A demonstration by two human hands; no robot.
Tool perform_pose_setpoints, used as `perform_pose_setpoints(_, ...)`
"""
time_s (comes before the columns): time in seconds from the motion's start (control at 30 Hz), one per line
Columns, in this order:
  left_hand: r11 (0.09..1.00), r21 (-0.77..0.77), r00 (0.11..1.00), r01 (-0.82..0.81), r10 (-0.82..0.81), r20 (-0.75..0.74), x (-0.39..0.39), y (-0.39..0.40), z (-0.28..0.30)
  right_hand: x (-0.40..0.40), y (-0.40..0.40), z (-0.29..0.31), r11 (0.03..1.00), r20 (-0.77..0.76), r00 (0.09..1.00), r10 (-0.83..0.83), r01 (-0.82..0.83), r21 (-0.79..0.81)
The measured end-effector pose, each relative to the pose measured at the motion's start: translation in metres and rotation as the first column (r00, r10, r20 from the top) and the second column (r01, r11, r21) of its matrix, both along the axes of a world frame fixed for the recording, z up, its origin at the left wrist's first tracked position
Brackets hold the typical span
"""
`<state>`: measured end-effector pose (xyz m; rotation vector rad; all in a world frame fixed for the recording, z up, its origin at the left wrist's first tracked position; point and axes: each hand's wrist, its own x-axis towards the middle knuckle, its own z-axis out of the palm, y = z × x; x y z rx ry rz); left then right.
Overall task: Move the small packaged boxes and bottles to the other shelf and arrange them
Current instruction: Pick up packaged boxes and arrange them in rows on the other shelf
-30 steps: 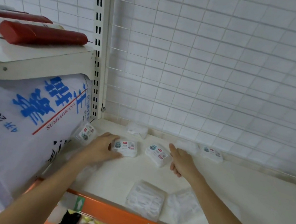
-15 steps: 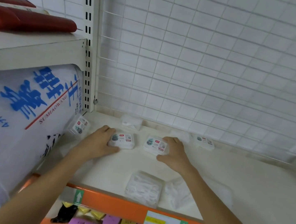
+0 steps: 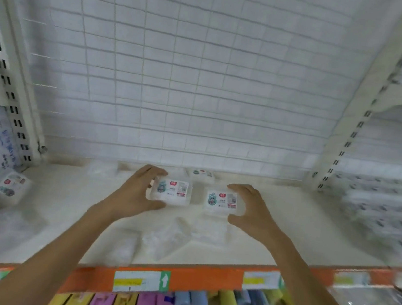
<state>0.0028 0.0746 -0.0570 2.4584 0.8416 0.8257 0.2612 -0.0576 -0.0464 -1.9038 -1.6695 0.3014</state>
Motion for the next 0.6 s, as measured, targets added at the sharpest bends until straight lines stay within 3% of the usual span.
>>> perform_pose_setpoints(0.27,0.960,-0.125,0.963,0.251,-0.235,0.131,0.179,-0.108,-0.004,0.154,-0.186,-0.002,0.930,-0.151,0.933,-0.326,0.345,0.125)
perform_pose_setpoints(0.47,0.901,-0.164,0.915,0.403,-0.390,0.106,0.298,-0.192,-0.014,0.233,-0.314,-0.016,0.816,-0.204,0.827,-0.523,0.556,0.159)
perform_pose_setpoints(0.6,0.870,-0.195,0.891,0.453,-0.444,0.093,0.356,-0.233,-0.020,0.260,-0.373,-0.026,0.769,-0.292,0.768,-0.570,0.624,0.138)
